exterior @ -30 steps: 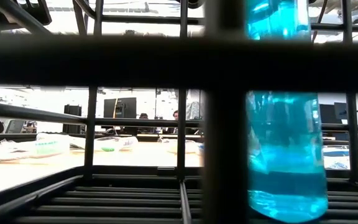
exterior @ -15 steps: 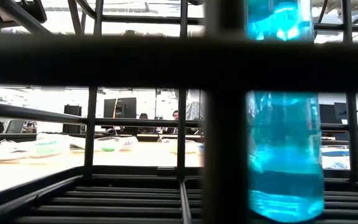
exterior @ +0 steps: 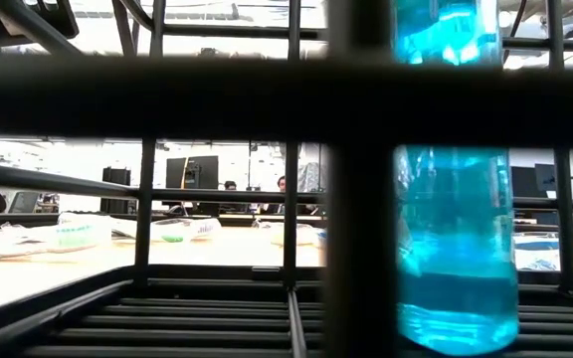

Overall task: Pick & Place toothbrushing station
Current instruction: Put the right blue toothbrush into the black mesh organizer

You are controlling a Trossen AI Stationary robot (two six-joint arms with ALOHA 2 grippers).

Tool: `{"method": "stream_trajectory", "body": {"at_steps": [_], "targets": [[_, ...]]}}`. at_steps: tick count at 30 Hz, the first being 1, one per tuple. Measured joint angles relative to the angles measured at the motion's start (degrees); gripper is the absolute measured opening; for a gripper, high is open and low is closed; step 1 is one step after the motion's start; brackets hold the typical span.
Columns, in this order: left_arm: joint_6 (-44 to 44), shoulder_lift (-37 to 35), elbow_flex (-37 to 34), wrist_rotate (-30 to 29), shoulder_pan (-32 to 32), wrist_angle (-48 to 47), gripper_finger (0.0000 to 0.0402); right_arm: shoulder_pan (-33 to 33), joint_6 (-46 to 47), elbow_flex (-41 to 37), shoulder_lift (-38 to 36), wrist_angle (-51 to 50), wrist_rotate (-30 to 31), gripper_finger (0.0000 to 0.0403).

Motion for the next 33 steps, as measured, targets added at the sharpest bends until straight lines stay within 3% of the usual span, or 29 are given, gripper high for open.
{"method": "stream_trajectory", "body": {"at_steps": [11, 19, 33], "targets": [[1.14, 0.0, 0.0, 0.11, 0.07, -0.31, 0.0, -0.89, -2.6, -0.03, -4.73, -2.78, 5.52, 0.0204], [1.69, -0.11, 0.0, 1.52, 0.68, -1.35, 0.0, -1.54, -5.68, -0.07, -10.14, -6.37, 11.84, 0.0143], [9.2, -9.05, 0.02, -2.59, 3.8, -2.91, 0.0, -0.69, -11.78, -0.07, -20.5, -8.0, 34.52, 0.0022]]}}
